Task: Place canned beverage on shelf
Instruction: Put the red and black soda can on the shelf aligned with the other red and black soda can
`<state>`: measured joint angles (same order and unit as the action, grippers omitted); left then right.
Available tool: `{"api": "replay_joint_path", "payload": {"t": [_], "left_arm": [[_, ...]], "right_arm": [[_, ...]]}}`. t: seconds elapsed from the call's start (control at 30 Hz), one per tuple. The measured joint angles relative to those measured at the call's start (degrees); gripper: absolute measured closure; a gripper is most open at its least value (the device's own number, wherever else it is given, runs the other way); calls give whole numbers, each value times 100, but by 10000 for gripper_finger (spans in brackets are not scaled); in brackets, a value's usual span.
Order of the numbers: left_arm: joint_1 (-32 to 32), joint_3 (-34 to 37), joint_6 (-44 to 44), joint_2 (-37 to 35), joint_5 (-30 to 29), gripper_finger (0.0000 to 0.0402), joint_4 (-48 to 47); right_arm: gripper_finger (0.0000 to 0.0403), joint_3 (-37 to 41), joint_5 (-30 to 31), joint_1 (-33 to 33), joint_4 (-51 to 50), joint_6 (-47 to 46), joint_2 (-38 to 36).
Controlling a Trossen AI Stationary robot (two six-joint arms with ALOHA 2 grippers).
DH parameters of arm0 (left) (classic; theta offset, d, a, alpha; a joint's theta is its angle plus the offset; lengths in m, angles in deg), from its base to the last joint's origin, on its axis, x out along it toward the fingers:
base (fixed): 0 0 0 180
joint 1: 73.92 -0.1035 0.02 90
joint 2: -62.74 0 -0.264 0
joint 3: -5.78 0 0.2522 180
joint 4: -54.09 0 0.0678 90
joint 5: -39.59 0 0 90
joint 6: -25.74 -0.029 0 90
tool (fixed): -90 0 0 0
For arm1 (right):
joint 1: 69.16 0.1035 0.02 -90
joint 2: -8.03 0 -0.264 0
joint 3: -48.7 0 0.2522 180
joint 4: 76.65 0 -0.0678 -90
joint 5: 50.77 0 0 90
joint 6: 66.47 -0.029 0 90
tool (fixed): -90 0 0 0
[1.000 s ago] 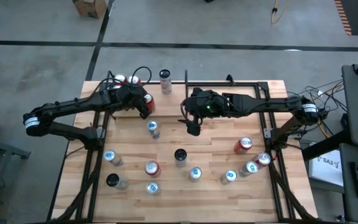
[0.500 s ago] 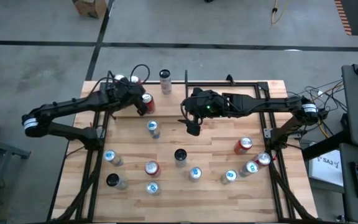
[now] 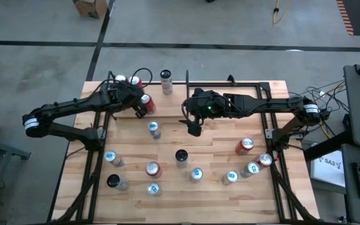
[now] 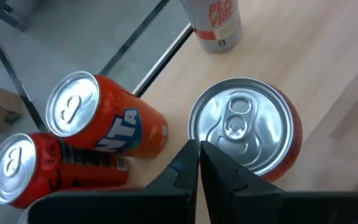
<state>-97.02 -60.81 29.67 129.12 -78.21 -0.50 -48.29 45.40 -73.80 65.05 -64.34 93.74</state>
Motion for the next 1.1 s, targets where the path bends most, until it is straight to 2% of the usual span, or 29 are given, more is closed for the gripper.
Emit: {"api": "replay_joint_path", "payload": {"t": [0.43,0.67,0.83,1.1], "left_arm": [[5,2,585,-193,89,402,-109],[19,2,782,-206,443,402,-154],[79,-1,817,-312,459,402,-150],[117,-307,-29,-274,454,402,74]], "right_arm": [[78,0,-1,0,0,0,0],[78,2,-2,0,0,-56,2],[78,12,-1,0,-4,-74,42],[78,13,-2,0,34,-62,209]]}}
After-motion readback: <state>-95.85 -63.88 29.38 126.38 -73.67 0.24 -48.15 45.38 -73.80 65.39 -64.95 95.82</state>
